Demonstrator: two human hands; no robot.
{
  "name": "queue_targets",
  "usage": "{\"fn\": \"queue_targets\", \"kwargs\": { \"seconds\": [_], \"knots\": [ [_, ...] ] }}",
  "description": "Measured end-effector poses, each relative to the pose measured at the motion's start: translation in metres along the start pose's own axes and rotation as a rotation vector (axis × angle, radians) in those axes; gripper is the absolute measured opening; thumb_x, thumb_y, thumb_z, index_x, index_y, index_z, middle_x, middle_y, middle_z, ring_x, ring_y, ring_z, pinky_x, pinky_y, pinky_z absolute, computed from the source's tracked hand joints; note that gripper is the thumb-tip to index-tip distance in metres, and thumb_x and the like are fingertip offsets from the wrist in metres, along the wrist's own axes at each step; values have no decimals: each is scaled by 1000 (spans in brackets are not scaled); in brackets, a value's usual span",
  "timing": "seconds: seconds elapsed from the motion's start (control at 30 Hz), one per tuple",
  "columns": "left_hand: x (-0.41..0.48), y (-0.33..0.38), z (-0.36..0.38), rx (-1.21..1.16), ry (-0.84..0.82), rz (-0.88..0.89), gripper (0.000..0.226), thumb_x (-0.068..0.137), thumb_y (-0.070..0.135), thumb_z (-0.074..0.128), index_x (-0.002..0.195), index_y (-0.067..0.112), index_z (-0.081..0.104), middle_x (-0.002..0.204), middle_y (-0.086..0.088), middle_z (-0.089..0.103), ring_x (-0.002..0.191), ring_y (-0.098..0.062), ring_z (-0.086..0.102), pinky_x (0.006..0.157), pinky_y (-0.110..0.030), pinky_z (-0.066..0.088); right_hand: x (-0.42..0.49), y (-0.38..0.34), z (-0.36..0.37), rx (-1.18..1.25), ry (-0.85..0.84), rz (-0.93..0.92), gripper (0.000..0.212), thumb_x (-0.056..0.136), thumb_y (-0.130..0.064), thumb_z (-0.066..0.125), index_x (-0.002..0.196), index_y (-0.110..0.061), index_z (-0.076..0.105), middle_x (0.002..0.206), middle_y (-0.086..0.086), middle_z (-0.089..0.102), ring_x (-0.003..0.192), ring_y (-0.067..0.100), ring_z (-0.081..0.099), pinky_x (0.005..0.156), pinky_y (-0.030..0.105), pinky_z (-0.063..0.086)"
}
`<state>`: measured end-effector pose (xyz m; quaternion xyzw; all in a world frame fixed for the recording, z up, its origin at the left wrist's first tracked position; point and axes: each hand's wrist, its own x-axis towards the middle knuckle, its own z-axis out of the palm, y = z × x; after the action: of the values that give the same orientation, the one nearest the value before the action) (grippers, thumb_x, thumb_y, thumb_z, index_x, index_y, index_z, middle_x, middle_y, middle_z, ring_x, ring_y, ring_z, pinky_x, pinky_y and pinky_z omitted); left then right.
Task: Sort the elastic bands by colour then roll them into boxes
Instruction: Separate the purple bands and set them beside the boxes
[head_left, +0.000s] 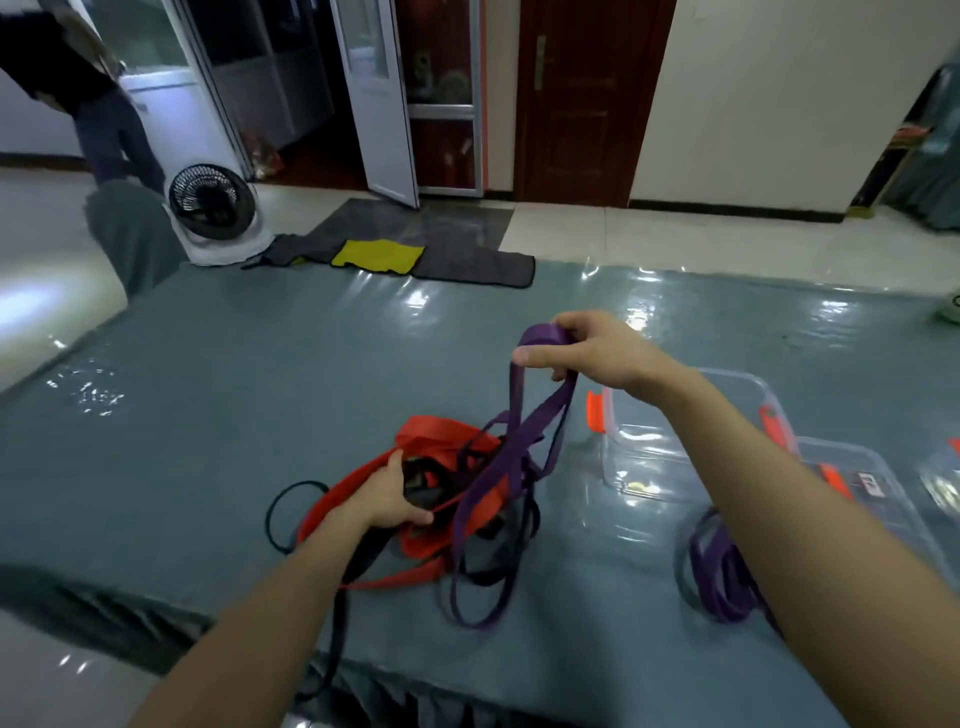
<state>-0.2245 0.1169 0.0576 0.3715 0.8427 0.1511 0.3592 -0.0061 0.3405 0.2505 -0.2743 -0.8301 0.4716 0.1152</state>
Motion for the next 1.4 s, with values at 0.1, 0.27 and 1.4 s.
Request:
{"fn": "queue_targets", "kwargs": {
  "seconds": [0.1, 0.27, 1.4],
  "knots": [
    [-1, -3, 29, 200, 39, -51, 99, 87, 47, 91, 164, 13, 40, 158, -12, 58, 146, -29, 55, 120, -41, 43, -5, 34, -2, -169, 1, 44, 62, 86, -70, 75, 85, -9, 75, 63, -1, 59, 59, 11, 60, 62, 30, 50],
    [-4, 24, 20, 178, 211, -4, 48, 88, 37, 91, 126, 21, 67, 109, 0, 77, 108, -24, 73, 92, -41, 57, -23, 103, 7, -343, -294, 169, 20, 100, -30, 67, 85, -24, 78, 68, -2, 77, 60, 11, 64, 67, 28, 54],
    [94, 58, -124, 932, 384, 642, 22, 93, 24, 72, 113, 18, 80, 112, -10, 73, 113, -39, 68, 83, -46, 59, -50, 116, 148, -207, 339, 491, 45, 94, -60, 69, 86, -16, 69, 80, 6, 71, 78, 29, 67, 71, 41, 52]
  ]
}}
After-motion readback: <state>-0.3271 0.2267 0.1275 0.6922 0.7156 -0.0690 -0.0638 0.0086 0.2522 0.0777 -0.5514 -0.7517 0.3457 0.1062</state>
